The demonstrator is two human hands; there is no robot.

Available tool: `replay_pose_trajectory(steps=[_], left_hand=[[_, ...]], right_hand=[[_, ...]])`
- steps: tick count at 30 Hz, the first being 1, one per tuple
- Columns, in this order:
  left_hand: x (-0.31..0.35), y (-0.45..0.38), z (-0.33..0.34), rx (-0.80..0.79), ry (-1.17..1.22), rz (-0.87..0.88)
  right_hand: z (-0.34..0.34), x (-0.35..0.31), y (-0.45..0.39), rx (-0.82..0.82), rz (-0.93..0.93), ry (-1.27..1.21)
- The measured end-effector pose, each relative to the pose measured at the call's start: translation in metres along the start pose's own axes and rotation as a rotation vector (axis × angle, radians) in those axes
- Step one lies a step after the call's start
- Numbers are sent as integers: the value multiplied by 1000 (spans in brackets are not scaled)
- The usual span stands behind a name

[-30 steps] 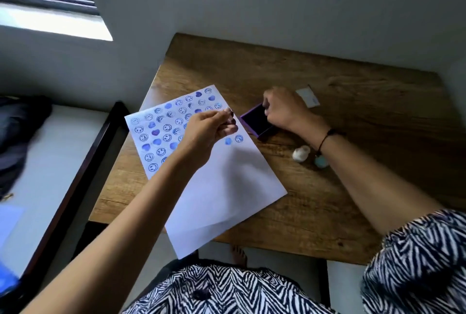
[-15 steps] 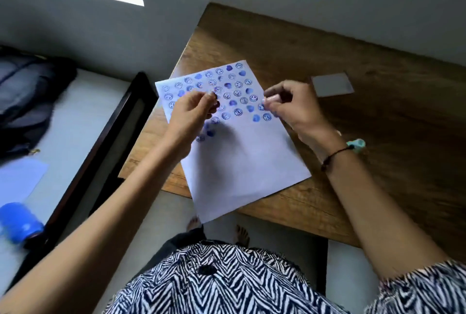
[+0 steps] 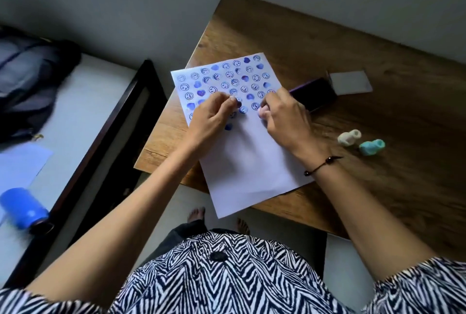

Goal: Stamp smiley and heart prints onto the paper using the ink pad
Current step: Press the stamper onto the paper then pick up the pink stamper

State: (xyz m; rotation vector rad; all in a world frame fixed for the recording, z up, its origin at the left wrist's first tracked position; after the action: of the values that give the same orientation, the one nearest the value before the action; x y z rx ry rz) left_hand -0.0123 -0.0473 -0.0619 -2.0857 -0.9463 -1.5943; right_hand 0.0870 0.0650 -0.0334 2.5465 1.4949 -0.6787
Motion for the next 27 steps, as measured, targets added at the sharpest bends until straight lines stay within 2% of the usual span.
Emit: replay_pose_trajectory(steps=[7, 27], left_hand=[[-2, 2, 2, -21, -139, 39], [12, 9, 2, 44, -292, 190]], right_hand=[[10, -13, -1, -67, -31, 230], [11, -19, -4, -110, 3, 245]])
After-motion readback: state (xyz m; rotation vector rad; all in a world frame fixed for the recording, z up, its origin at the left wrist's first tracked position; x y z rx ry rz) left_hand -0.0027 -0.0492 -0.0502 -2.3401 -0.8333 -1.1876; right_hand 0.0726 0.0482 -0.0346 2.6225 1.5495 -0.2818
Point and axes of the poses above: each hand's wrist, its own y-axis away from the middle knuckle, its own z-axis out of the palm, x = y × z, the point moved 4 cm from there along -y, towards the middle knuckle, and after that the axes turned 10 degrees about -y, right-handed, at the moved point
